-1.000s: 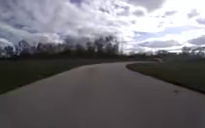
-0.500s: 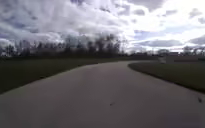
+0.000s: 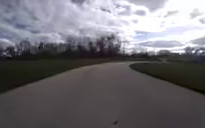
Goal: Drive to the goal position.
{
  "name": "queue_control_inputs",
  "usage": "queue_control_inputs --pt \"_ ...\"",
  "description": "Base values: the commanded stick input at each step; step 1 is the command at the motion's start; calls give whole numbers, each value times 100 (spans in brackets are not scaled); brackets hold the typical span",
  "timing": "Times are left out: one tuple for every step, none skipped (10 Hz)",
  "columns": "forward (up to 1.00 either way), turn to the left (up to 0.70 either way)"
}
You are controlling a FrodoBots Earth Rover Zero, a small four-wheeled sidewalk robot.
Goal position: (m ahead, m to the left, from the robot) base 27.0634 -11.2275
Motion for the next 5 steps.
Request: queue_control_inputs --pt "99 -2" --pt "99 -8" --pt "99 -28" --pt "99 -38" --pt "99 0"
